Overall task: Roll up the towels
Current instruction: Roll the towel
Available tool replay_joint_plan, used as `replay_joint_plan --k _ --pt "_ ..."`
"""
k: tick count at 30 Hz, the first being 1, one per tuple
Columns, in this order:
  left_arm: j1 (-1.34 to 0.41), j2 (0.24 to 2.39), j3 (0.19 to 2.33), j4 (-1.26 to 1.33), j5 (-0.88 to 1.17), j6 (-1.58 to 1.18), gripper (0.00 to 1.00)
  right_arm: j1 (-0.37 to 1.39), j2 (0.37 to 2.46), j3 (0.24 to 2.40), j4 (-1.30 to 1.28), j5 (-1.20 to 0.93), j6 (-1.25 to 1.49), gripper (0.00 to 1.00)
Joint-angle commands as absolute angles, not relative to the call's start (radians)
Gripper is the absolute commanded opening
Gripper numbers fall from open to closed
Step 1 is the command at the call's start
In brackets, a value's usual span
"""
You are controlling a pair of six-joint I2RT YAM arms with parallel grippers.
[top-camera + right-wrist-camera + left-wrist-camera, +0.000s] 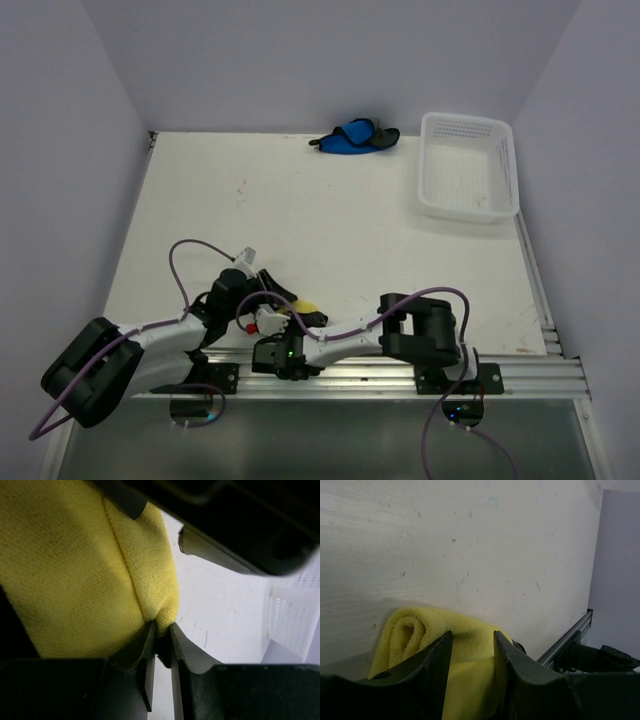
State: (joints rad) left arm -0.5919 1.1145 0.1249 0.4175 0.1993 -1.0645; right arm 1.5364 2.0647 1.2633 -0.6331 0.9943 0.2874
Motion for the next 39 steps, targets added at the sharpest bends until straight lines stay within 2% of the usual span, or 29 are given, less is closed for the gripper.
replay_joint_plan --k 1,5,13,23,26,30,35,39 --pt "-0.595 1.134 0.084 0.357 0.129 -1.052 0.44 1.545 1.965 1.238 -0.56 0.931 0.342 0.23" --pt "-0.595 1.152 0.086 0.359 0.123 -1.046 0.44 1.543 1.934 1.215 -0.546 0.91 0.354 0.32" --pt "-0.594 1.175 0.089 0.353 0.12 -1.035 0.44 1.543 1.836 1.173 -0.541 0.87 0.396 0.36" --pt "-0.595 1.157 0.083 0.351 0.11 -1.032 0.44 1.533 1.594 1.036 -0.43 0.637 0.454 0.38" --pt "-0.595 1.16 0.084 0.35 0.11 -1.031 0.44 1.497 1.504 0.979 -0.365 0.56 0.469 0.39" --pt "-0.595 1.157 0.084 0.348 0.112 -1.032 0.44 1.361 1.428 0.89 -0.235 0.388 0.52 0.39" --pt "-0.595 1.144 0.086 0.342 0.11 -1.028 0.44 1.22 1.43 0.838 -0.158 0.223 0.584 0.4" --pt "-0.595 1.144 0.091 0.336 0.112 -1.023 0.45 1.148 1.463 0.828 -0.127 0.146 0.601 0.45"
